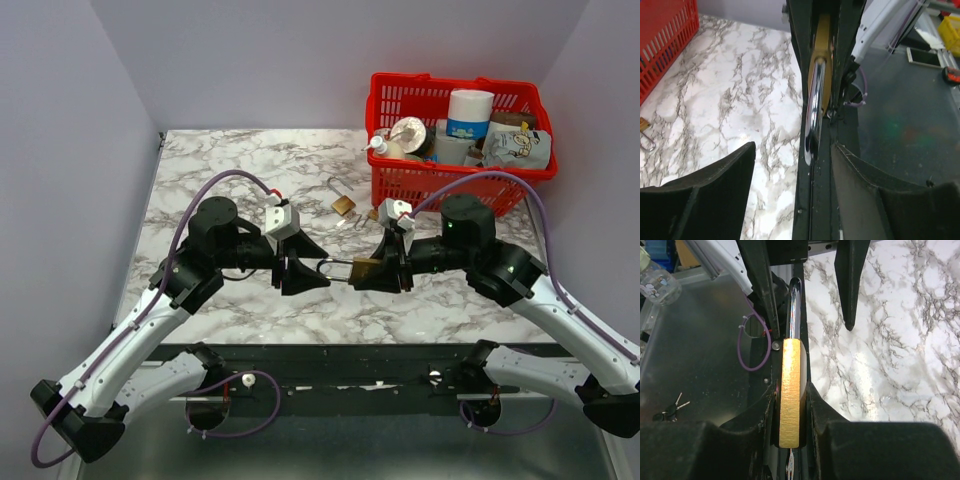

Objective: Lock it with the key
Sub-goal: Lock the lock.

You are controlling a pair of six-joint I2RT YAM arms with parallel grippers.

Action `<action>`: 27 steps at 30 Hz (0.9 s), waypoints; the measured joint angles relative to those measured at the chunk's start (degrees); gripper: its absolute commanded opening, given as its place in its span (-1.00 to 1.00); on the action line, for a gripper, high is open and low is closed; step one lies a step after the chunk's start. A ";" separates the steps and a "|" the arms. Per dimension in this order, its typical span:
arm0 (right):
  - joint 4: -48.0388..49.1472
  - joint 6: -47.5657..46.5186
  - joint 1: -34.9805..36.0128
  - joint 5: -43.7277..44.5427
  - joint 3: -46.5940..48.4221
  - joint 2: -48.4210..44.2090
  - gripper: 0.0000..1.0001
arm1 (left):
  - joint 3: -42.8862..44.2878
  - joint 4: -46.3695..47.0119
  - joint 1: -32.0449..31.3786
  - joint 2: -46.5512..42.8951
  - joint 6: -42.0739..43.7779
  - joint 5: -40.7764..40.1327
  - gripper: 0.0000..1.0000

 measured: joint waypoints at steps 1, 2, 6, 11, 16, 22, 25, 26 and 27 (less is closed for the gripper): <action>0.04 0.22 0.00 0.00 -0.17 0.00 -0.99 | 0.00 1.11 0.00 0.11 -0.94 0.00 0.19; 0.13 0.46 0.00 -0.02 -0.33 0.02 -0.99 | 0.00 1.88 0.00 0.13 -1.68 -0.02 0.09; 0.79 0.96 0.00 -0.02 -0.46 0.02 -0.99 | 0.00 4.72 0.00 0.09 -3.41 -0.02 -0.13; 1.25 1.29 0.00 0.02 -0.52 0.04 -0.99 | 0.00 4.72 0.00 0.11 -3.43 0.02 -0.45; 1.68 1.44 -0.15 0.74 -1.01 0.04 -0.99 | 0.02 4.42 0.00 0.50 -3.69 1.22 -0.84; 1.62 1.22 -0.52 0.85 -1.16 0.09 -0.99 | 0.11 5.14 0.00 1.70 -7.06 2.12 -1.00; 1.62 1.22 -0.79 0.87 -1.16 0.15 -0.99 | 0.11 5.88 -0.07 2.21 -9.42 2.08 -1.00; 1.60 1.25 -0.90 0.79 -1.16 0.20 -0.99 | 0.11 6.14 -0.24 2.40 -10.03 2.01 -1.00; 1.57 1.25 -0.94 0.68 -1.16 0.22 -0.99 | 0.11 6.36 -0.35 2.51 -10.40 1.97 -1.00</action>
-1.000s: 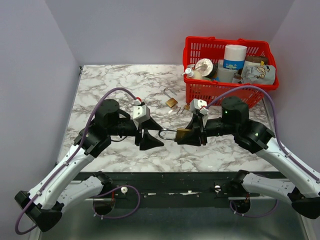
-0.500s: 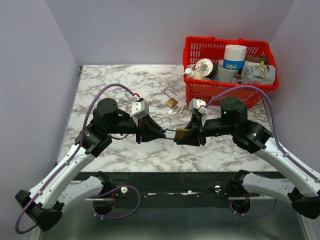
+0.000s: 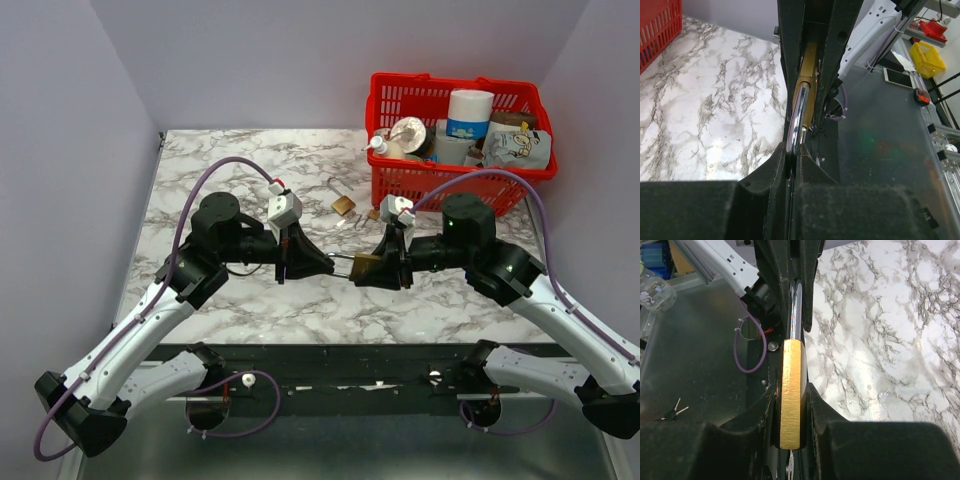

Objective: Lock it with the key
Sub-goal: Lock the lock.

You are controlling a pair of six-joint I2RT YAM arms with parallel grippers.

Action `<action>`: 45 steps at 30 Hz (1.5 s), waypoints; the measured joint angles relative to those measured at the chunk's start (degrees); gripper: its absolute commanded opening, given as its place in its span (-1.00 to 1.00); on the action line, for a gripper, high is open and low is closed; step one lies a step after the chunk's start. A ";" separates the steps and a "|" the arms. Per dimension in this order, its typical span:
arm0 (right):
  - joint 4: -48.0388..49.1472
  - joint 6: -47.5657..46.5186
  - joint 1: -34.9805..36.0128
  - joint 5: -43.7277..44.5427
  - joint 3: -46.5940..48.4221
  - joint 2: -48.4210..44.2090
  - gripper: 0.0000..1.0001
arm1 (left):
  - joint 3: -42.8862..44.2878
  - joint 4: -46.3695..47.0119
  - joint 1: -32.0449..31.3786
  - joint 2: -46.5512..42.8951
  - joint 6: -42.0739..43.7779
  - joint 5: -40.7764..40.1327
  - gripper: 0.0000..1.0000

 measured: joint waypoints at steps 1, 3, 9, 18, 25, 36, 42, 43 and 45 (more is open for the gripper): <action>0.00 0.00 -0.04 -0.04 0.00 0.00 -0.99 | 0.00 0.15 -0.09 0.17 -0.31 -0.11 -1.00; -0.09 0.00 -0.04 -0.31 0.00 0.37 -0.99 | -0.02 0.59 -0.76 0.46 -1.14 -0.72 -1.00; -0.37 1.38 -0.07 -2.12 0.35 1.70 -0.99 | -1.64 4.17 -2.29 0.48 -4.26 -2.10 -1.00; -0.96 6.05 -0.90 -5.86 0.55 4.22 -0.99 | -4.83 8.81 -4.28 0.26 -8.50 -3.91 -1.00; -2.51 5.27 -1.05 -6.49 0.66 5.07 -0.99 | -4.61 8.48 -3.93 0.46 -7.98 -4.42 -1.00; 0.39 0.20 -0.74 -1.84 -1.75 4.72 -0.99 | 7.98 -11.13 0.13 7.04 10.56 -1.40 -1.00; 0.42 -1.11 -0.63 -1.62 -2.05 5.49 -0.99 | 10.73 -15.23 0.13 8.98 13.38 -1.70 -1.00; 0.50 -1.11 -0.63 -1.49 -2.05 5.64 -0.99 | 11.13 -15.50 0.13 9.22 13.44 -2.08 -1.00; 1.03 -0.68 -0.63 -0.37 -2.05 6.10 -0.99 | 11.74 -15.54 0.13 9.77 13.20 -3.45 -0.47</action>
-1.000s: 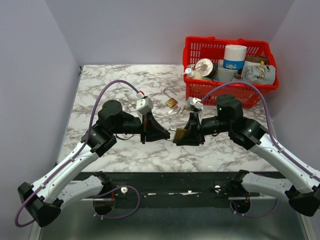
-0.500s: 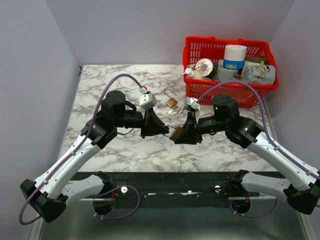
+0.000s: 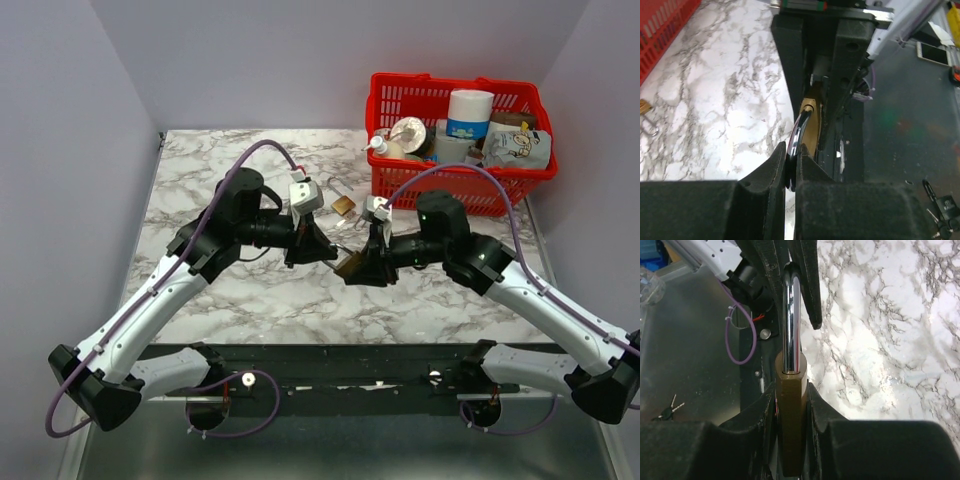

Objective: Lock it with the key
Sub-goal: Lock the lock.

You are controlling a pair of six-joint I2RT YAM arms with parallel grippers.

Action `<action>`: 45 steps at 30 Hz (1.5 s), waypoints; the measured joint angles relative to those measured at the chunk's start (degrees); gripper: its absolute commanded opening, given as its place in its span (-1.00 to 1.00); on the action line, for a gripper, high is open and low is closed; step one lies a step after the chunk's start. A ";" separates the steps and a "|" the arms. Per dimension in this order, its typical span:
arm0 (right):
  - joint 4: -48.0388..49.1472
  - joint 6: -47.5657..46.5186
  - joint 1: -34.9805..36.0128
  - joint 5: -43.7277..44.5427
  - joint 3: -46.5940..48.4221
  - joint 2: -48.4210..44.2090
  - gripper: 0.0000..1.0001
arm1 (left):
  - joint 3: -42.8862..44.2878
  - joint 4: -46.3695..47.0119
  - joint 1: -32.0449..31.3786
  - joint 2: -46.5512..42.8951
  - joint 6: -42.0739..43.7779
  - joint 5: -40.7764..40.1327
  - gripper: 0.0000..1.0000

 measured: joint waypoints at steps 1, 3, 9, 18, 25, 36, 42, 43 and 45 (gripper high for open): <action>0.31 0.52 0.00 0.70 0.00 0.24 -0.99 | 0.15 0.00 0.04 0.17 -0.13 -0.74 -0.27; 1.36 1.42 0.00 2.80 0.04 0.94 -0.99 | 0.79 0.11 0.17 0.72 -1.62 -3.65 0.06; 8.74 5.81 0.76 12.92 0.15 3.08 -0.99 | 1.75 2.71 3.50 1.92 -11.72 -16.00 0.73; 20.83 8.61 1.11 27.56 0.28 6.82 -0.99 | -5.05 10.60 10.67 -4.28 -35.06 -27.34 0.97; 22.69 7.06 2.08 33.88 0.59 11.80 -0.99 | -9.70 16.26 11.15 -3.43 -48.74 -29.00 0.97; 26.16 5.38 6.29 37.22 2.21 13.57 -0.99 | -13.16 22.58 9.42 -2.54 -56.94 -31.21 0.97; 26.97 5.03 7.50 38.32 4.04 15.52 -0.99 | -14.12 24.13 7.37 -2.49 -58.77 -31.32 0.91; 26.88 5.05 7.54 38.75 4.35 15.78 -0.99 | -14.51 24.37 7.17 -2.49 -59.32 -31.69 0.88; 26.86 5.09 7.69 39.45 4.70 16.26 -0.99 | -15.08 24.96 7.02 -2.49 -60.06 -32.63 0.76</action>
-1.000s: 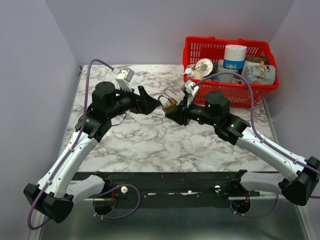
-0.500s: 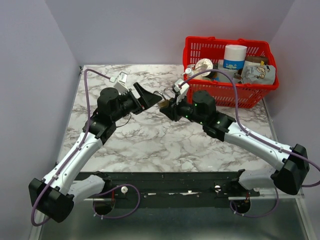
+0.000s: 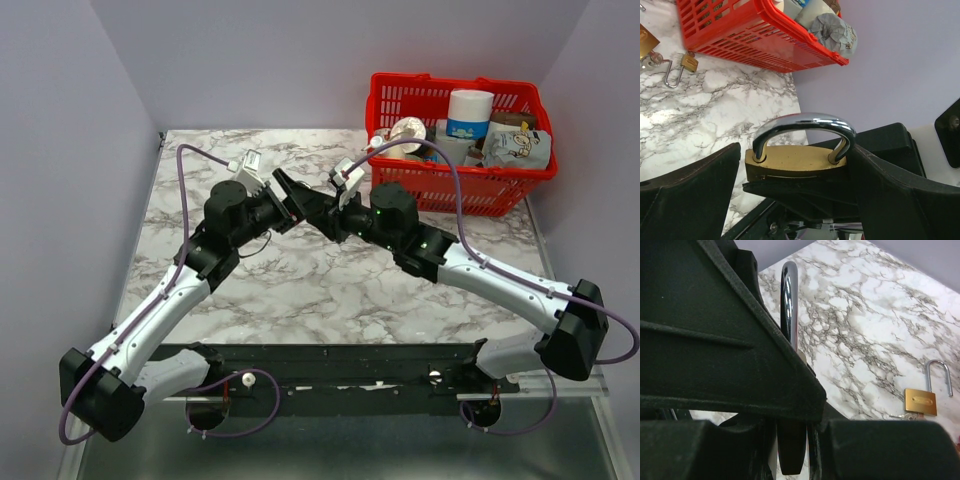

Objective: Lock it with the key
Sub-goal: Lock the lock.

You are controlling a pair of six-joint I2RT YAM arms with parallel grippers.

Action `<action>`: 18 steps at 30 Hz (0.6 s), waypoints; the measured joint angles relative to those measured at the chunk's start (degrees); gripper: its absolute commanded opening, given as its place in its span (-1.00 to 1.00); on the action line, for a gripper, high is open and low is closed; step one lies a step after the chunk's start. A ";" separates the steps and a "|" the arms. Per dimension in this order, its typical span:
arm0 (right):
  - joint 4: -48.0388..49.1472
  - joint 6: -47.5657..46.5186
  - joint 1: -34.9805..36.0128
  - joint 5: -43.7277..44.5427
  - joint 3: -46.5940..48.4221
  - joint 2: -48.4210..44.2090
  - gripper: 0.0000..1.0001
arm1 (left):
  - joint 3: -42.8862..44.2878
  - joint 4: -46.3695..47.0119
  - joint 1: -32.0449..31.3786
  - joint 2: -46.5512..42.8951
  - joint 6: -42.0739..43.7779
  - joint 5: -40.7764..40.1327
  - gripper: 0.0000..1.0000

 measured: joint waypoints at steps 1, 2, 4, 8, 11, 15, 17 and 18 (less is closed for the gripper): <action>-0.04 0.07 0.04 0.44 0.13 0.22 -0.99 | -0.24 0.09 -0.17 0.00 -0.37 -0.57 0.71; -0.15 0.11 0.15 0.83 0.26 0.48 -0.99 | -0.39 0.13 -0.24 0.00 -0.59 -1.01 0.65; -0.42 0.31 0.24 1.51 0.44 0.90 -0.99 | -0.66 0.20 -0.44 0.00 -1.16 -1.79 0.47; -1.05 1.05 0.59 2.69 0.50 1.16 -0.99 | -1.16 0.39 -0.59 0.00 -1.51 -2.27 0.02; -1.44 1.64 0.66 2.86 0.52 1.16 -0.84 | -1.31 0.44 -0.66 0.00 -1.53 -2.32 -0.44; -1.97 2.27 0.72 2.91 0.50 1.14 -0.27 | -1.36 0.07 -0.50 0.00 -1.46 -2.23 -1.00; -2.27 2.67 0.81 2.93 0.50 1.09 -0.06 | -1.29 -0.46 -0.07 0.00 -1.40 -2.16 -1.00; -2.16 2.78 0.81 3.02 0.50 0.85 0.00 | -1.14 -1.57 0.22 0.00 -0.96 -2.12 -1.00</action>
